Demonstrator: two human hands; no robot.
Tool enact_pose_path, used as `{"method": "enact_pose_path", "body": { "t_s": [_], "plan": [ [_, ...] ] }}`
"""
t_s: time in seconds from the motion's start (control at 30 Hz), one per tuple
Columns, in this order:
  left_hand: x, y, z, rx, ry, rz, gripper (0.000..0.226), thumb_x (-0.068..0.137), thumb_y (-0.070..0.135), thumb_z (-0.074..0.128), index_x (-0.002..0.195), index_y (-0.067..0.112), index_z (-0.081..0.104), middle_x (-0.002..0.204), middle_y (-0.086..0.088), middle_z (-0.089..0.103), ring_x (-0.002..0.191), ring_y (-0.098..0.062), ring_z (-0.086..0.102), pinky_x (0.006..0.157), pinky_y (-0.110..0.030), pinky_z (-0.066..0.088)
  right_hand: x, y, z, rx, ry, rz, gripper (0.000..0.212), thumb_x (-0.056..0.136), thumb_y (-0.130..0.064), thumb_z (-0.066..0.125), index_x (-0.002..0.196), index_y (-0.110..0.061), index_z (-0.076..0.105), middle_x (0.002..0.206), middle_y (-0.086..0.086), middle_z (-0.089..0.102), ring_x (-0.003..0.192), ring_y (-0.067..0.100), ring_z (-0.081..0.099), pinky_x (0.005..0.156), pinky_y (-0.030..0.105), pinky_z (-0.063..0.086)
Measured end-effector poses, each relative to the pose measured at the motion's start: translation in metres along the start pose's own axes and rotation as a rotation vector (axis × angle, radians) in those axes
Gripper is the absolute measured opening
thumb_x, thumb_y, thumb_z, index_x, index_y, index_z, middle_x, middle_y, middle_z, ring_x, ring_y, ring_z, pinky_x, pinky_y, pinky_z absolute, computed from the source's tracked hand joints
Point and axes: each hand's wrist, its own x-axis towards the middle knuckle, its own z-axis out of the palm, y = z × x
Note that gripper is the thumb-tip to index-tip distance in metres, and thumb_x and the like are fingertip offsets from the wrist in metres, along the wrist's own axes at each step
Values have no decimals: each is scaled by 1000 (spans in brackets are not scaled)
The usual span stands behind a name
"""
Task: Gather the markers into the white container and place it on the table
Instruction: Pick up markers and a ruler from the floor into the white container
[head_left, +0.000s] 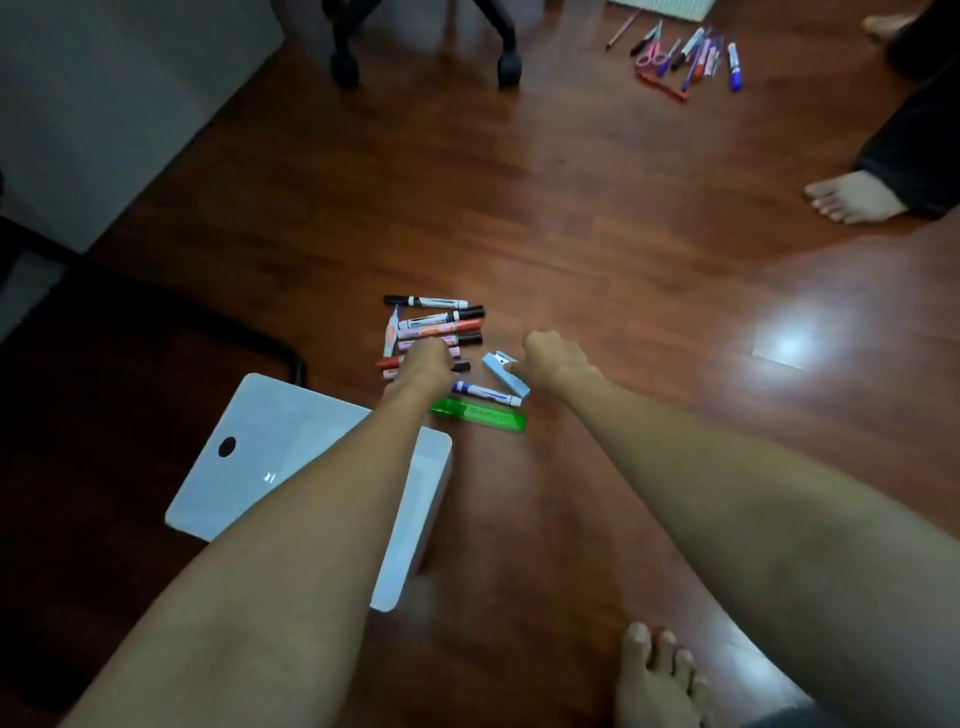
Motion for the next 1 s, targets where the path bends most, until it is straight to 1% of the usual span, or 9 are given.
{"method": "enact_pose_path", "body": {
  "t_s": [0.2,0.33,0.47,0.6,0.73,0.8,0.87,0.93,1.0],
  "plan": [
    [14,4,29,-13,-5,33,20,84,1,64,98,7,77,118,-21,67,111,-37,65,97,-36,51,11,17,28,8,53,14,58,85,-50,65,126,-9,61,132,17,54,122,36,54,98,38,45],
    [20,2,44,149,-4,66,25,88,6,65,112,10,71,135,-18,44,120,-40,55,108,-44,44,18,21,37,34,105,-14,59,83,-51,68,123,-8,63,128,16,54,121,35,52,98,39,43],
    [26,7,42,165,-46,82,29,87,4,69,116,6,68,135,-17,45,120,-39,54,105,-45,46,19,18,36,-6,124,-48,57,79,-45,71,119,-5,63,125,17,57,117,35,55,94,37,45],
    [26,6,28,237,-103,178,31,88,9,69,118,1,67,138,-17,49,125,-39,50,105,-46,46,19,12,26,-112,87,-76,52,81,-42,69,119,-6,63,125,18,60,113,37,60,92,38,46],
    [14,2,8,201,-91,187,27,80,5,77,106,5,72,129,-15,55,118,-39,56,101,-49,50,8,3,12,-14,92,-16,54,79,-43,71,115,-3,64,122,20,63,112,39,61,90,38,50],
    [11,-2,-6,127,-57,195,29,80,2,68,109,5,70,133,-13,60,119,-38,61,97,-42,55,2,-4,-1,58,107,14,57,77,-46,72,113,-2,64,120,21,64,111,39,62,87,38,51],
    [10,-3,-23,121,0,207,25,77,-6,66,101,2,68,130,-6,60,115,-34,64,81,-25,57,-1,-12,-17,94,102,19,60,75,-48,73,112,-2,63,119,21,65,109,39,63,84,37,51],
    [-9,-3,-58,147,61,180,19,78,0,73,95,8,69,121,-10,58,110,-33,61,75,-29,50,-8,-28,-42,113,109,-12,59,74,-48,74,109,-1,63,115,22,66,104,40,64,77,36,49],
    [-32,-5,-90,241,132,222,17,82,8,76,96,13,69,116,-11,56,109,-30,55,82,-36,51,-15,-46,-66,151,121,-47,57,73,-48,75,103,-1,65,108,22,67,94,40,64,67,33,43]
  ]
}}
